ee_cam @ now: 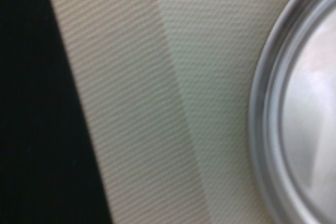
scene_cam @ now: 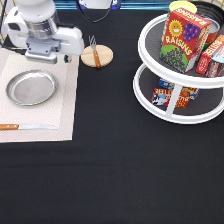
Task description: Arrange plate and fork
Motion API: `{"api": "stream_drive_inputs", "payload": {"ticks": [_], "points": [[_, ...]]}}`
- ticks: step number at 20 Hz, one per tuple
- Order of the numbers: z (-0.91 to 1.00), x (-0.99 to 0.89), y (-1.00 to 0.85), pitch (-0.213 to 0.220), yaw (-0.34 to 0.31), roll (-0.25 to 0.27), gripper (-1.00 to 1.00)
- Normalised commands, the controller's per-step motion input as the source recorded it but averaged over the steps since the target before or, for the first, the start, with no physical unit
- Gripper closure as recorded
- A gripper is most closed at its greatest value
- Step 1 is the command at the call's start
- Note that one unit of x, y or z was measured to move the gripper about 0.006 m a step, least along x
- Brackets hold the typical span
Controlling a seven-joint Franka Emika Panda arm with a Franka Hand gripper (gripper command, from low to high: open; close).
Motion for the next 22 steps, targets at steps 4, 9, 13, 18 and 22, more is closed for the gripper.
{"api": "stream_drive_inputs", "payload": {"ticks": [4,9,13,18,22], "points": [[0.13,-0.72,0.68,-0.106,0.026,-0.12,-1.0],[0.01,-0.71,0.6,-0.128,0.065,-0.047,-1.0],[-0.04,-0.75,0.47,-0.152,0.099,0.0,-1.0],[-0.19,-0.79,0.42,-0.179,0.094,0.008,-1.0],[-0.29,-0.82,0.39,-0.191,0.08,0.017,-1.0]]}}
